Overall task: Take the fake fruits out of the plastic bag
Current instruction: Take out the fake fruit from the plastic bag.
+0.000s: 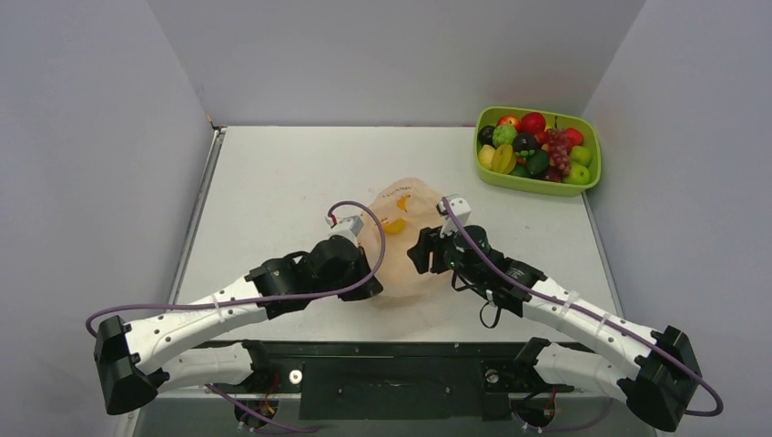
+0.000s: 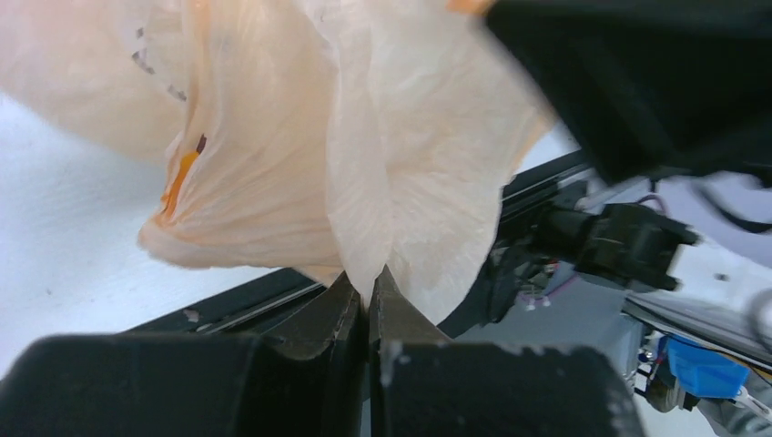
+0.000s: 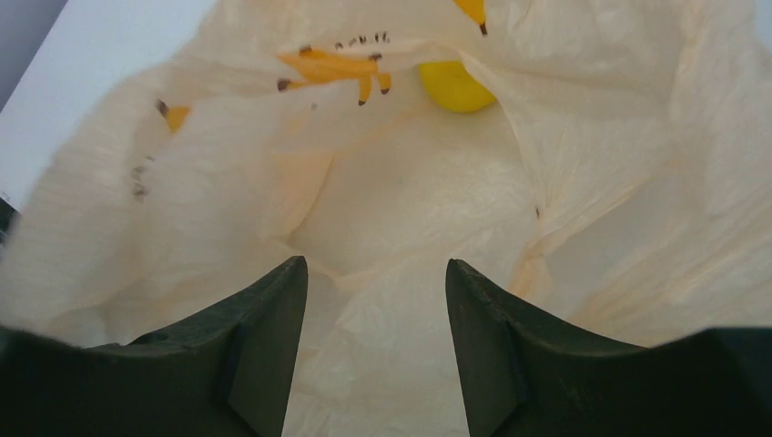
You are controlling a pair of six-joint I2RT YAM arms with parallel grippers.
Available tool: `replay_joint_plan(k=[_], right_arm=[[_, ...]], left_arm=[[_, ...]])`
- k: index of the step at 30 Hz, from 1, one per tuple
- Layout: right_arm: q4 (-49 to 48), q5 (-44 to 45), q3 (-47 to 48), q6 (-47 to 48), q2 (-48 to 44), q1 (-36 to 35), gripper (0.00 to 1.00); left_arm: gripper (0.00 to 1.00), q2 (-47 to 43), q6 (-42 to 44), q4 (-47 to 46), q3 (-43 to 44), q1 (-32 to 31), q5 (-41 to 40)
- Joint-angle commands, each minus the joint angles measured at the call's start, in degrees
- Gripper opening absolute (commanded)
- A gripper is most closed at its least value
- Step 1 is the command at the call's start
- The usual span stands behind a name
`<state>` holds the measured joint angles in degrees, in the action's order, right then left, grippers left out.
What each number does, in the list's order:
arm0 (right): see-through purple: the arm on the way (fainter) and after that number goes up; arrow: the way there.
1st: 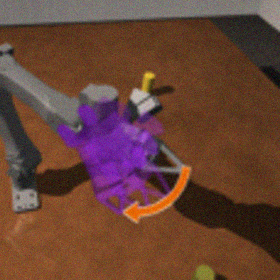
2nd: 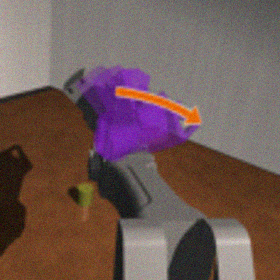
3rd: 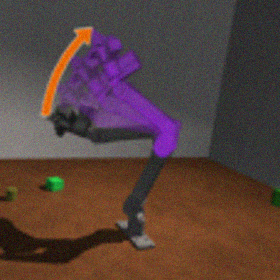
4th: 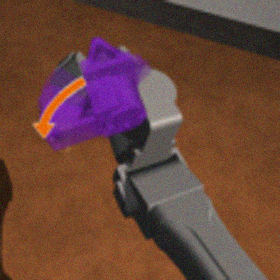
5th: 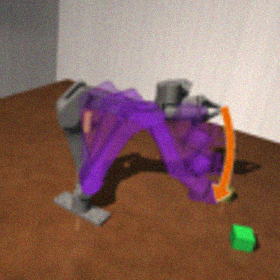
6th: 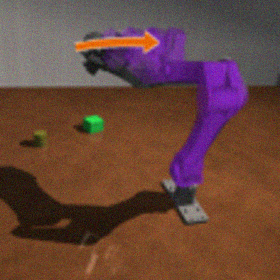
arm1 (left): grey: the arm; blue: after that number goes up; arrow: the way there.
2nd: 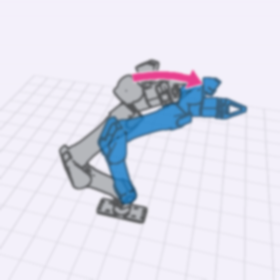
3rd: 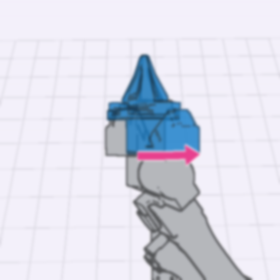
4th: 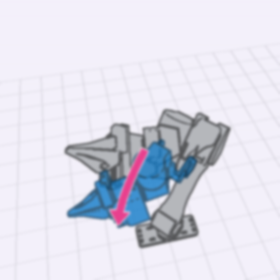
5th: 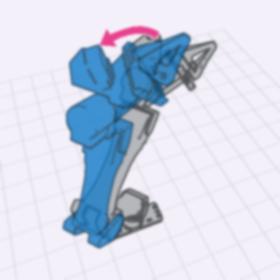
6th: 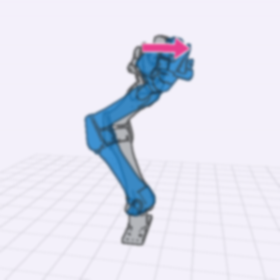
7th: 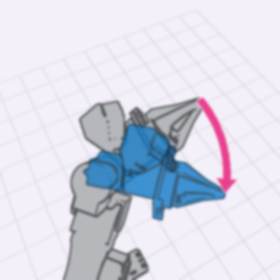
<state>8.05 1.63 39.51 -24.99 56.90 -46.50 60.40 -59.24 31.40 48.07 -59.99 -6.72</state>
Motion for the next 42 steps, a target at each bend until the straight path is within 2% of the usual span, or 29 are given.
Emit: replay_joint_plan(k=[1, 5, 10, 14, 20, 28, 34, 42], right_arm=[[-6.5, -0.5, -0.2, -3.5, 4.6, -1.2, 0.53], [-9.8, 0.3, 1.1, -5.1, 11.8, -2.9, 0.52], [-15.2, 4.9, 2.5, -9.5, 19.6, -4.3, 0.54], [-21.9, 8.0, 3.1, -12.9, 26.3, -4.4, 0.55], [-27.6, 12.0, 6.8, -14.0, 34.4, -4.3, 0.59], [-33.5, 20.0, 9.0, -19.4, 40.0, -3.8, 0.67], [-33.3, 25.4, 10.8, -21.9, 42.9, -3.1, 0.75], [-32.4, 27.9, 15.5, -22.3, 46.8, -1.3, 0.79]], left_arm=[[0.0, -0.6, 5.1, 5.7, 10.9, 0.5, -2.0], [0.0, -3.3, 4.1, 5.1, 7.2, 0.4, -1.0], [0.0, -8.1, -2.2, -0.3, -7.1, 0.5, 0.7], [0.0, -10.1, -5.2, -2.4, -12.5, 0.5, 1.1], [0.0, -10.1, -5.3, -1.8, -11.7, 0.6, 1.1], [0.0, -8.1, -3.3, -1.0, -7.3, 0.5, 1.3], [0.0, -6.5, -3.0, -1.5, -7.0, 0.5, 2.6], [0.0, -6.8, -3.2, -1.8, -7.7, 0.5, 2.9]])
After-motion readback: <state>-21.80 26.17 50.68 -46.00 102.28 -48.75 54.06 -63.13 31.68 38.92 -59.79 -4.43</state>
